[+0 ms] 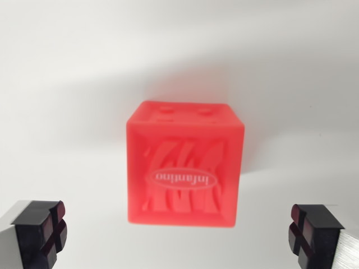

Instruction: Destack cube

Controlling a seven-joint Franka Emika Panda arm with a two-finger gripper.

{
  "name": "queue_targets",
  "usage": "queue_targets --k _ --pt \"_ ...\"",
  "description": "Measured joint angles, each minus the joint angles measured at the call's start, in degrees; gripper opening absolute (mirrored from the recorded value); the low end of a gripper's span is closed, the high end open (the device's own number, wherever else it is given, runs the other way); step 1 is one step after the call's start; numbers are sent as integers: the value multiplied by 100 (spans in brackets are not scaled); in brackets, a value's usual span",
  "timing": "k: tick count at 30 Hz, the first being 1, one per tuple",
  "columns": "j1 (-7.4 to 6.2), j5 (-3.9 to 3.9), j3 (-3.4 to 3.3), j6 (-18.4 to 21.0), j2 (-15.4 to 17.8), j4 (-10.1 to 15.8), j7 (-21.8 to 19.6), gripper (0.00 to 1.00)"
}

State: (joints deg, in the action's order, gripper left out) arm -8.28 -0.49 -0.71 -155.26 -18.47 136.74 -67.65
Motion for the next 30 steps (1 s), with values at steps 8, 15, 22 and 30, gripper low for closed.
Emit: queue_targets --k 8,15,22,30 --pt "-1 6 -3 434 483 37 -3 100" --pt "-1 12 -3 832 882 39 -12 100" --pt "-1 20 -3 1238 1248 -2 -18 100" --pt "-1 24 -3 1751 1658 -110 -25 100"
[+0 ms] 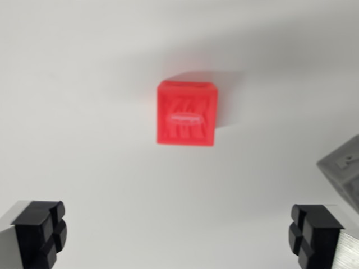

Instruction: Destack cube

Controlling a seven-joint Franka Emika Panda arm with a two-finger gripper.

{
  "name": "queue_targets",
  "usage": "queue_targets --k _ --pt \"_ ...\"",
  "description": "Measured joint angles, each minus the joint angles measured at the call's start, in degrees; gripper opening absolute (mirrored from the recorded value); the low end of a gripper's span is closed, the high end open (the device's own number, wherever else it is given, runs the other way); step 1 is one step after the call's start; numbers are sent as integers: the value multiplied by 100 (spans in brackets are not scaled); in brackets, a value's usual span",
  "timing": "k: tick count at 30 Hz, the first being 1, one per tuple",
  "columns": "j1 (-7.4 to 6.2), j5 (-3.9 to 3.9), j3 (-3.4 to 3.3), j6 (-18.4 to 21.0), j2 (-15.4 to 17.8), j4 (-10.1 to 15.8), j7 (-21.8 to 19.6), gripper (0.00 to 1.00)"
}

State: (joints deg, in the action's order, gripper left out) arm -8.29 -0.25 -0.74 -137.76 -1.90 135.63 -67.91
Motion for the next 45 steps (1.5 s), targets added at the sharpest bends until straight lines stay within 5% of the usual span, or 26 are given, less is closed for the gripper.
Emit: queue_targets --k 22,45 --pt "0 5 0 1137 683 -452 -10 100" --pt "0 6 0 1514 838 -664 -13 100"
